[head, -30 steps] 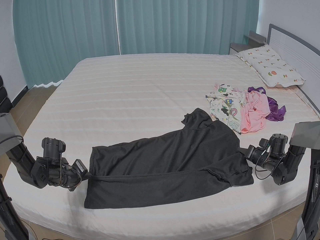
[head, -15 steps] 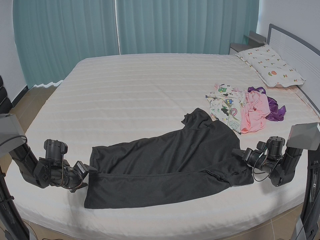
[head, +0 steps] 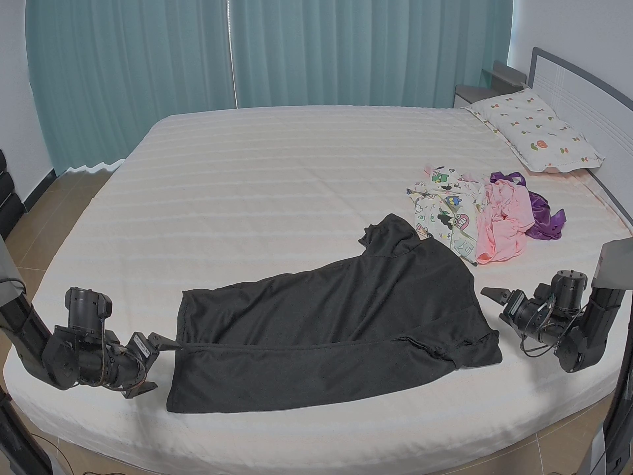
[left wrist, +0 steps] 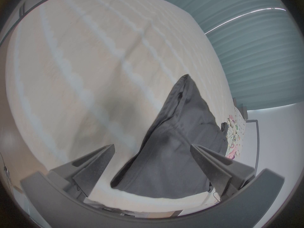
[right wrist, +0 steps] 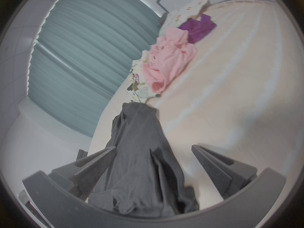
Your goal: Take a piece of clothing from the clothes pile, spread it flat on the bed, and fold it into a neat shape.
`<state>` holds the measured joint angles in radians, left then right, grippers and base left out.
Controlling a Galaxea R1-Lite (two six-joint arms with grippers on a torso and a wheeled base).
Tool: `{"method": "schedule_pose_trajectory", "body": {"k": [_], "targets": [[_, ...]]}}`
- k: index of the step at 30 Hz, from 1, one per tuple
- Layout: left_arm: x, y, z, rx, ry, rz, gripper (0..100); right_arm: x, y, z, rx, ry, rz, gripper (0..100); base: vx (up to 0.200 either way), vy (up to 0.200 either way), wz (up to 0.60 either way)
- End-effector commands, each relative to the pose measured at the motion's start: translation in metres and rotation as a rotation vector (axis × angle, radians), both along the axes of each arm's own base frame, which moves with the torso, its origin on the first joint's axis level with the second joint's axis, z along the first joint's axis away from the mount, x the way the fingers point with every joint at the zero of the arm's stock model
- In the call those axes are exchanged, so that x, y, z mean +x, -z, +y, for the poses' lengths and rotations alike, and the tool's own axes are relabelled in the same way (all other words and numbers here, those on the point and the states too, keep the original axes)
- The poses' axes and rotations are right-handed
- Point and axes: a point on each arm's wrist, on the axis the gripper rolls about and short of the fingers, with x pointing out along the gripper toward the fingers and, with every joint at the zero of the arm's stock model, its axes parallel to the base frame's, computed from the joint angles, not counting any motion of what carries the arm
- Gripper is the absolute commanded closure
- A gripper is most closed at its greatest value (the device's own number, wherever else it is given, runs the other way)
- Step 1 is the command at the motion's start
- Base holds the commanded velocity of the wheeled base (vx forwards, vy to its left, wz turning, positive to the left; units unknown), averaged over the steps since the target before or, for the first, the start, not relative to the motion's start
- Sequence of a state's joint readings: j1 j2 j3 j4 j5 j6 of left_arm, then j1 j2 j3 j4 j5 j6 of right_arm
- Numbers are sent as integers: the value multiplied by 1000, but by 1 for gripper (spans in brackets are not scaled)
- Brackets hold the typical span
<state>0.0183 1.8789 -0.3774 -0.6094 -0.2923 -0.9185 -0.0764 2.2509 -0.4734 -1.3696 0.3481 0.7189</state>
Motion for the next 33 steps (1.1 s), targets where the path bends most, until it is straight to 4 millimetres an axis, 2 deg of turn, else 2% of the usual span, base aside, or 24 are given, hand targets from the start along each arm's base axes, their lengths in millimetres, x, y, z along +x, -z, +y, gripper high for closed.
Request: {"method": "schedule_pose_trajectory", "body": {"k": [1, 2, 4, 9, 15, 22, 28, 30, 33], "targets": [[-27, 3, -1, -34, -20, 59, 0, -40, -15, 5, 64, 46, 62, 0, 0, 0, 0], [-32, 4, -2, -66, -24, 77, 0, -53, -17, 11, 85, 71, 96, 0, 0, 0, 0], [-37, 4, -2, -86, -12, 83, 0, -63, -22, 16, 137, 115, 119, 0, 0, 0, 0], [-42, 2, -3, -110, 2, 80, 0, -75, -27, 31, 236, 153, 166, 0, -80, 0, 0], [-42, -1, -5, -152, -30, 81, 0, -76, -24, 35, 280, 181, 192, 0, -200, 0, 0], [-39, -3, -23, -194, -23, 71, 0, -75, -21, 38, 286, 180, 202, 0, -200, 0, 0], [-33, 0, -31, -163, -77, 44, 0, -74, -21, 48, 286, 194, 199, 0, 0, 0, 0], [-28, 13, -41, -80, -110, 43, 0, -75, -21, 56, 260, 207, 189, 0, 0, 0, 0], [-22, 20, -51, -61, -134, 10, 0, -76, -21, 62, 245, 214, 186, 0, 0, 0, 0]]}}
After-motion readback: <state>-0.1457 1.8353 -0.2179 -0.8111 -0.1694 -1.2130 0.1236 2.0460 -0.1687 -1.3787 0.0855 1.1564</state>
